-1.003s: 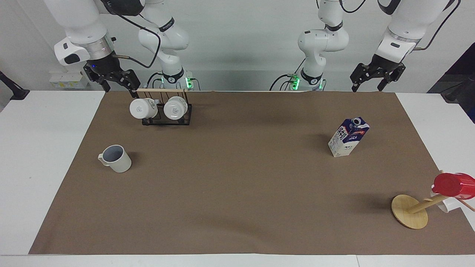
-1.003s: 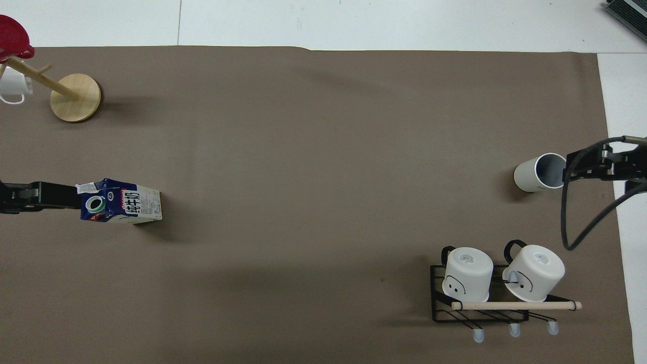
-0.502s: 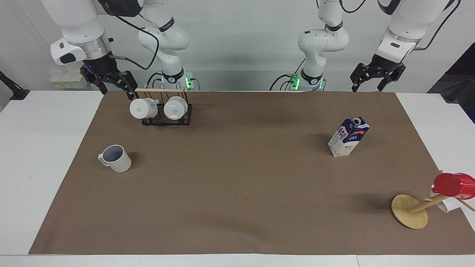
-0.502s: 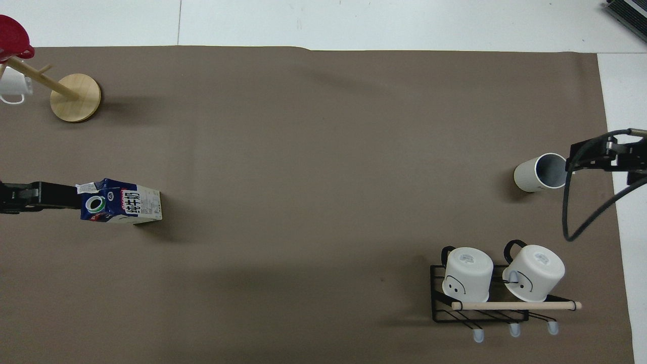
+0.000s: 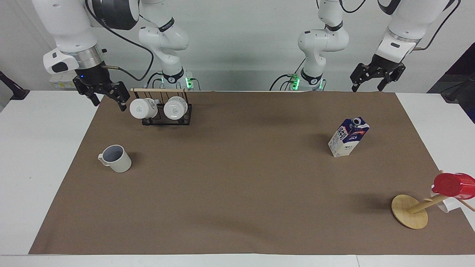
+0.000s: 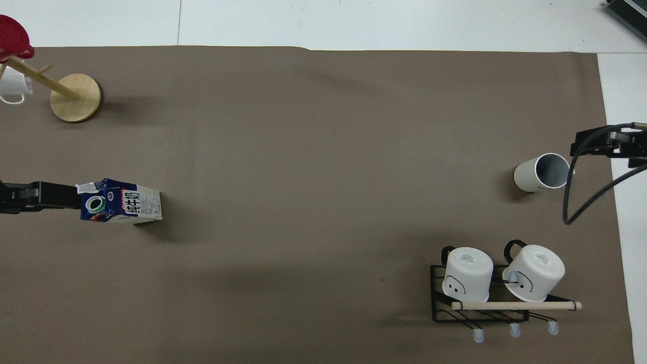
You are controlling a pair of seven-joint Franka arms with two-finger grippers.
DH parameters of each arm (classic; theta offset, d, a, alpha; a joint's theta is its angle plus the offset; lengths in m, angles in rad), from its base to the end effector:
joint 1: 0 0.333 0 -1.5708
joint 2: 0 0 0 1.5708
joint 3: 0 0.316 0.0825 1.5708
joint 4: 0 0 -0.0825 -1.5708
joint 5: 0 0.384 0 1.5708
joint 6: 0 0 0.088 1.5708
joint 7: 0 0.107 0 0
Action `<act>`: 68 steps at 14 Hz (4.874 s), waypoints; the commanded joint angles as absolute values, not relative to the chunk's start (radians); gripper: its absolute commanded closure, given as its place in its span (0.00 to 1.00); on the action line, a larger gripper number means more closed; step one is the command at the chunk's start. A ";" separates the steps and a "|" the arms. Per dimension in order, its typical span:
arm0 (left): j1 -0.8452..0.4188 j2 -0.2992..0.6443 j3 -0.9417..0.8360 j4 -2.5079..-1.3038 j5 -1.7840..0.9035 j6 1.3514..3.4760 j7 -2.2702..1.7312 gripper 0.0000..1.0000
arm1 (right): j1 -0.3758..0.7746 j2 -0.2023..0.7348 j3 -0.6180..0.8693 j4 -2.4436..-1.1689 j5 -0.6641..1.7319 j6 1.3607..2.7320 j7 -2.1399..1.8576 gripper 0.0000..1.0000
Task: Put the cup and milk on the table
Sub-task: 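Lower the right gripper onto the white cup and grasp it, then lift the white cup with the right gripper and carry it toward the table center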
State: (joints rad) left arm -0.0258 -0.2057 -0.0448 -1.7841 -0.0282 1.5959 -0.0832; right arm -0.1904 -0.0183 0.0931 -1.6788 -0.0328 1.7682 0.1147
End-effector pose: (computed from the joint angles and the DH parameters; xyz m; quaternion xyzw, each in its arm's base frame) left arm 0.4892 -0.0398 0.6332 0.9999 0.0070 0.0079 0.0102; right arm 0.5627 -0.0574 0.6013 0.9931 -0.1033 0.0539 0.0166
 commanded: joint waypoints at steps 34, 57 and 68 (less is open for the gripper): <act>-0.031 -0.193 -0.041 -1.758 -0.014 1.571 -0.086 0.00 | -0.236 0.221 0.097 -2.034 -0.025 2.327 -0.055 1.00; -0.031 -0.193 -0.041 -1.758 -0.014 1.571 -0.084 0.00 | 0.357 0.202 0.107 -1.775 -0.063 2.111 0.612 1.00; -0.031 -0.193 -0.041 -1.758 -0.014 1.571 -0.084 0.00 | 0.534 0.434 0.107 -1.603 -0.181 2.131 0.991 1.00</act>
State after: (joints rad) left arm -0.0258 -0.2057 -0.0448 -1.7841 -0.0282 1.5959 -0.0832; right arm 0.5194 0.3530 0.1086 -1.6747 -0.1400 2.1195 0.9210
